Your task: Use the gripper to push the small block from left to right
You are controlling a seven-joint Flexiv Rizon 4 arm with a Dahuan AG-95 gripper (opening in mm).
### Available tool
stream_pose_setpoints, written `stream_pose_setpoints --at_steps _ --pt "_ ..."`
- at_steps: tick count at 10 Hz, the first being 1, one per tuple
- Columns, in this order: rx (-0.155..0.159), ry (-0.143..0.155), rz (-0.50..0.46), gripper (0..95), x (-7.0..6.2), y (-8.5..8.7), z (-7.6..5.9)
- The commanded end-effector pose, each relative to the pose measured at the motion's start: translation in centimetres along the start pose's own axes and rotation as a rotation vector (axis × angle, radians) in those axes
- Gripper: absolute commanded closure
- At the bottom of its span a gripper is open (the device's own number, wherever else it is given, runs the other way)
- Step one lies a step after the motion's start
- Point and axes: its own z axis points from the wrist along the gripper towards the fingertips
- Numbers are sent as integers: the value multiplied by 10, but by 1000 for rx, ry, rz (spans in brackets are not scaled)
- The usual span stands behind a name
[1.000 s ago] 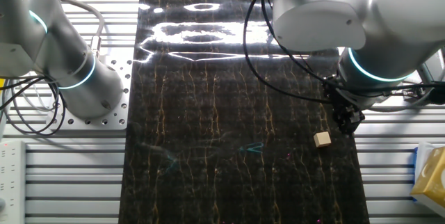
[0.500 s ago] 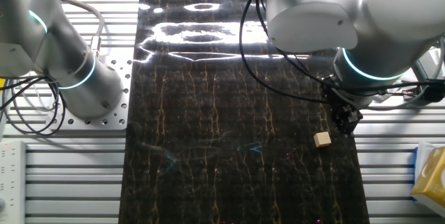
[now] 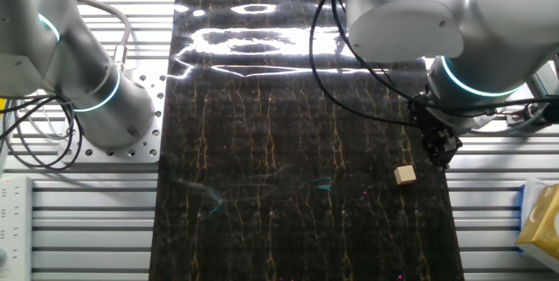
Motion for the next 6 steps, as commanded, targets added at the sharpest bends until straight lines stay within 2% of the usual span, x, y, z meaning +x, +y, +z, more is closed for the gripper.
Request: stream_pose_setpoints --at_steps 1,6 --pt "9 4 -7 190 2 0 1" --pt "10 10 -5 190 3 0 1"
